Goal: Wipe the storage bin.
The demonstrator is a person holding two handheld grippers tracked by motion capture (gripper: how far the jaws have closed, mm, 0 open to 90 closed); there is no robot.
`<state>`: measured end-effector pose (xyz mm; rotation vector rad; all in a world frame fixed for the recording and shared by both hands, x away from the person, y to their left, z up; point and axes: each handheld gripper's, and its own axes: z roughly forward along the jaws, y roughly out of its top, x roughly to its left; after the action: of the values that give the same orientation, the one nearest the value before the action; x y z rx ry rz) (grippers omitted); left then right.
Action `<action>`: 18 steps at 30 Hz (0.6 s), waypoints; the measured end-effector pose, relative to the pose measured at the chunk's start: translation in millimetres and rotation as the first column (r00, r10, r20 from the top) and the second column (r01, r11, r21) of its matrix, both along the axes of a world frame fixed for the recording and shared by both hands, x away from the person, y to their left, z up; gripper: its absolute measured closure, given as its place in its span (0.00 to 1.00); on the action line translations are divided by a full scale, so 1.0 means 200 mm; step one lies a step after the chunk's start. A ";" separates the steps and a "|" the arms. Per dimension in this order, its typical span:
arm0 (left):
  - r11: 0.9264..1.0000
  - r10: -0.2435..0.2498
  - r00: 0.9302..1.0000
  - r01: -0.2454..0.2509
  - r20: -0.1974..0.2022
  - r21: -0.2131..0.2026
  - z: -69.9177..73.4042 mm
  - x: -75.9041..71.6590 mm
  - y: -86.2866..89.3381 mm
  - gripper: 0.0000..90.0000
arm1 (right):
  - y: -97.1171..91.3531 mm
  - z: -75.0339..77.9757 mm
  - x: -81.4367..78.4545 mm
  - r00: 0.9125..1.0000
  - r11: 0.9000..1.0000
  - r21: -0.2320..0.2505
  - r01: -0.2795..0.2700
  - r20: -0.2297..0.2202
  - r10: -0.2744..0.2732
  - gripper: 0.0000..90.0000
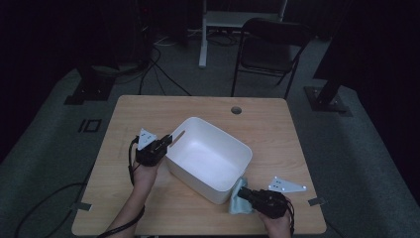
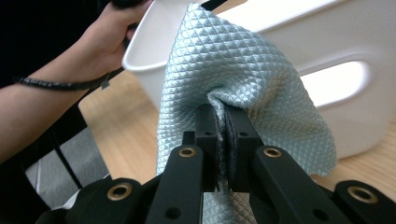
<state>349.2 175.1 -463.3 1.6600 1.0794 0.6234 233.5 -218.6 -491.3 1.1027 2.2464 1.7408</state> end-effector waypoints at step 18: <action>1.000 -0.002 1.000 0.002 0.002 -0.009 0.00 0.00 0.00 0.94 | -0.19 0.03 0.20 0.990 0.991 0.000 0.135 0.027 -0.135 0.95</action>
<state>349.6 175.3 -463.9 1.6524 1.0768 0.6181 274.4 -257.0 -485.0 1.1942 2.1036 1.6899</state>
